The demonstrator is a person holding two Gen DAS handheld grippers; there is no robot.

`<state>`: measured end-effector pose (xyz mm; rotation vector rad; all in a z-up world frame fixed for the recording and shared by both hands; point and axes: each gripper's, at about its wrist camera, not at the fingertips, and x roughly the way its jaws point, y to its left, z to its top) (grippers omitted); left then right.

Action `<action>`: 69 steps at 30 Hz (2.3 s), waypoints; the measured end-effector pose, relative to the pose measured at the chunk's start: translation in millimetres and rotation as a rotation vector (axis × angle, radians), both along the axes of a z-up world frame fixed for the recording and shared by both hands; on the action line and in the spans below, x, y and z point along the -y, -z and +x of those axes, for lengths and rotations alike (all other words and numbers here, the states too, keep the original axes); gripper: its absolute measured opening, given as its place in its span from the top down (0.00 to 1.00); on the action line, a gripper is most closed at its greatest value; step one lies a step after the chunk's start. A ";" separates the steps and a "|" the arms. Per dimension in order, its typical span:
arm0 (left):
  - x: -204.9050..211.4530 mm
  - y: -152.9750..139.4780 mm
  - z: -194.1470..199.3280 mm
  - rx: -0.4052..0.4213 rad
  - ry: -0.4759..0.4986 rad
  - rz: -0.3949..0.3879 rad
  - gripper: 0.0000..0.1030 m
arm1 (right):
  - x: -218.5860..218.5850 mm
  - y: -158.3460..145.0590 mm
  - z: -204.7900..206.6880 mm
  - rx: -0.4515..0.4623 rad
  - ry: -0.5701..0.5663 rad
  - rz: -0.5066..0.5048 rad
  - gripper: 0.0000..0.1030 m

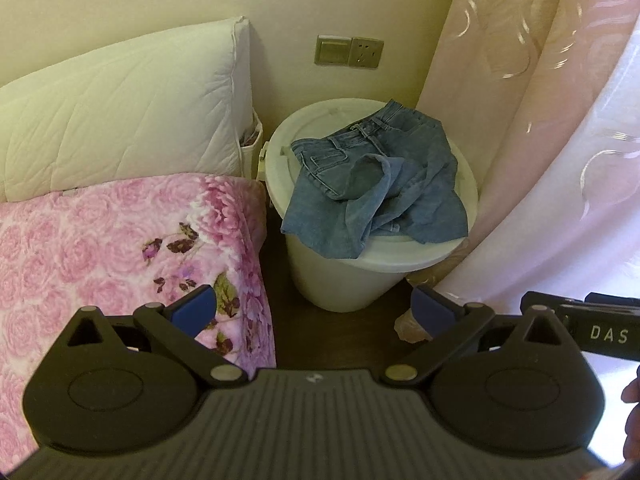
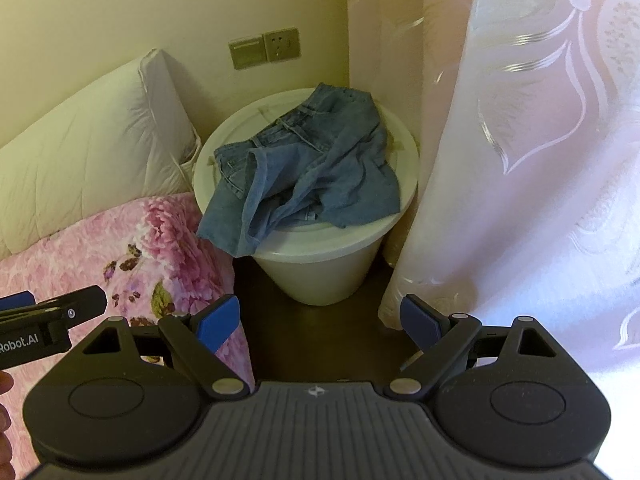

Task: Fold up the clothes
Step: 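Grasp the jeans with the left tool while the right tool grasps another part, then lift the jeans off the hamper with both tools and carry them onto the bed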

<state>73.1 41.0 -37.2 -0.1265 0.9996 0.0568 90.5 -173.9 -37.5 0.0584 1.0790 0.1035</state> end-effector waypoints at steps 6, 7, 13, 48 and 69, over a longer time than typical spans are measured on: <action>12.2 17.3 33.4 -0.034 -0.037 -0.020 0.01 | 12.7 20.7 39.3 -0.035 -0.019 -0.003 0.13; 14.3 20.0 41.0 -0.040 -0.044 -0.024 0.01 | 15.1 24.6 47.9 -0.042 -0.024 -0.004 0.13; 29.7 47.2 89.5 -0.086 -0.078 -0.049 0.01 | 31.6 45.6 98.5 -0.045 -0.044 -0.031 0.13; 49.1 186.1 237.7 -0.207 -0.128 -0.113 0.26 | 24.7 164.2 306.2 -0.109 -0.118 -0.048 0.14; 33.3 181.0 256.7 -0.116 -0.050 -0.214 0.92 | 30.3 201.7 344.0 -0.156 -0.026 0.180 0.87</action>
